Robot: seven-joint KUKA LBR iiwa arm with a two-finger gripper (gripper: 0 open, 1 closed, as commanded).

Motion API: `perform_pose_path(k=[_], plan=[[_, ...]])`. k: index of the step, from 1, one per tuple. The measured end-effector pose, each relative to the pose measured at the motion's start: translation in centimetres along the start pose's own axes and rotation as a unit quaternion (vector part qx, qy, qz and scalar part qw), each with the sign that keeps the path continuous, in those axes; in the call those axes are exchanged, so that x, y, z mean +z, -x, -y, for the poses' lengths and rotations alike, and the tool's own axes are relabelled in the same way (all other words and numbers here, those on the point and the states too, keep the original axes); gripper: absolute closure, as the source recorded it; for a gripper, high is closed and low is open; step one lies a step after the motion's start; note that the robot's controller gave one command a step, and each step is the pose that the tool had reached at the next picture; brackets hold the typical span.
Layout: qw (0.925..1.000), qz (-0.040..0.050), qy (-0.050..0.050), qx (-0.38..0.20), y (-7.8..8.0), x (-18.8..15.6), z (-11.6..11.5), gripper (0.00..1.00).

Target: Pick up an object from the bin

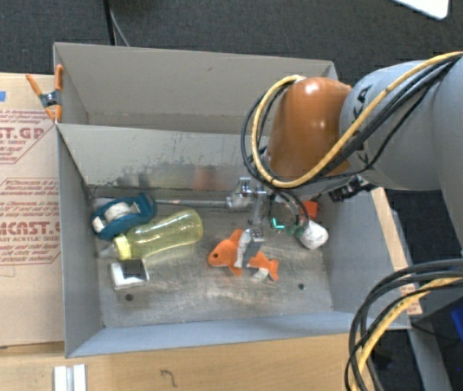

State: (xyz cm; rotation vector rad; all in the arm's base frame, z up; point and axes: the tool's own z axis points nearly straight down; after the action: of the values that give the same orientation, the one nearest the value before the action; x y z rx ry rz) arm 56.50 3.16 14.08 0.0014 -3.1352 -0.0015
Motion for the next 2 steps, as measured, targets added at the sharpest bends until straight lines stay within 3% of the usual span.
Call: perform_pose_path(k=[1, 2], plan=[[1.0000, 0.0038, 0.000, 0.000, 0.2, -0.4, 0.0, 0.00], [0.9992, 0.0018, 0.000, -0.041, -0.3, 6.6, 1.2, 1.00]])
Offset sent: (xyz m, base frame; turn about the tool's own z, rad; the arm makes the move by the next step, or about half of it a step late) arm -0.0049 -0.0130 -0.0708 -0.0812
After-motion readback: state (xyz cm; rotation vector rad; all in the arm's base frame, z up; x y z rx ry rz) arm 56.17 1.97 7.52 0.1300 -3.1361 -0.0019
